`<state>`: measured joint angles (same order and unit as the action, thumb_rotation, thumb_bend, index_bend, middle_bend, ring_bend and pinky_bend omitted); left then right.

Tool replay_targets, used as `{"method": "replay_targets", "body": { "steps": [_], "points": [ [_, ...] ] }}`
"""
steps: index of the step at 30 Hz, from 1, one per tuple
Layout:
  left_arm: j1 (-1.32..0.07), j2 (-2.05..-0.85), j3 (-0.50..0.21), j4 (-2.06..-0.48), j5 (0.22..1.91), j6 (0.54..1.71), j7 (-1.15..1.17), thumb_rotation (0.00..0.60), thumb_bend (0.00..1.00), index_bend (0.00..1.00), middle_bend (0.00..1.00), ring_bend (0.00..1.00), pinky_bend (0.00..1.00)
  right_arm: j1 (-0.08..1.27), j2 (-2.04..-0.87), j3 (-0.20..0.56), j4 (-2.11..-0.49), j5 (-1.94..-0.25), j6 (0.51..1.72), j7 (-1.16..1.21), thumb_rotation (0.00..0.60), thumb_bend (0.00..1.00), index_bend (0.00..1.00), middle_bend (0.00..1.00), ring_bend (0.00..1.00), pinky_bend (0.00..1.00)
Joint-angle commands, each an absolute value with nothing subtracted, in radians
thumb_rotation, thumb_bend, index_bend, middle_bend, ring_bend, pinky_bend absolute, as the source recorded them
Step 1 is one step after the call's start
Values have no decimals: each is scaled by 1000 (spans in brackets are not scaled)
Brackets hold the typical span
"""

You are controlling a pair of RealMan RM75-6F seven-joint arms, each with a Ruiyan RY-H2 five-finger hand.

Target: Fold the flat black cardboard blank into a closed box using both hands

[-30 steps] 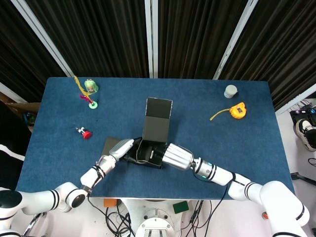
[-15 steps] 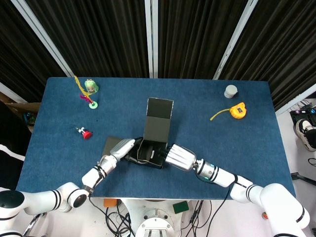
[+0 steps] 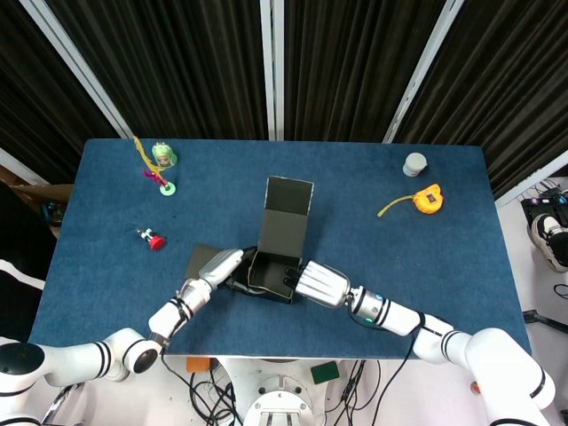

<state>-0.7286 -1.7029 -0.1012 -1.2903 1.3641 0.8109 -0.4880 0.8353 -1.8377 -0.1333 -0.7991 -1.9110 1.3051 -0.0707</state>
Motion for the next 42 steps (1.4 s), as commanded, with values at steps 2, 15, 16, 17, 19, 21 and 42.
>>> {"method": "replay_targets", "body": {
  "steps": [2,15,16,17,19,21,42],
  "points": [
    [-728,-1702,-102,-1292,1366,812,-488,471,57,446,478,556,883,840,-1841,-130,-801,-1909,1300,-69,600,340,697,623,777,1000],
    [-718,-1697,-104,-1297,1363,819,-485,467,60,445,474,556,882,847,-1840,-121,-805,-1906,1301,-68,600,382,921,903,814,1000],
    [-718,-1697,-104,-1297,1364,821,-484,469,59,444,473,556,879,847,-1838,-122,-805,-1907,1301,-70,600,382,910,893,812,1000],
    [-717,-1697,-105,-1298,1364,824,-481,468,59,442,472,555,873,846,-1835,-123,-804,-1908,1302,-75,600,374,870,850,808,1000],
    [-715,-1695,-105,-1301,1365,828,-477,471,59,424,463,540,858,844,-1830,-121,-806,-1907,1303,-85,600,335,730,701,796,1000],
    [-717,-1689,-103,-1306,1371,828,-469,468,59,370,427,475,837,842,-1821,-117,-821,-1897,1295,-87,600,243,511,487,777,1000],
    [-690,-1624,-96,-1443,1343,870,-311,360,54,56,28,23,260,753,-1714,-69,-985,-1815,1377,-50,600,0,0,127,732,1000]
  ]
}}
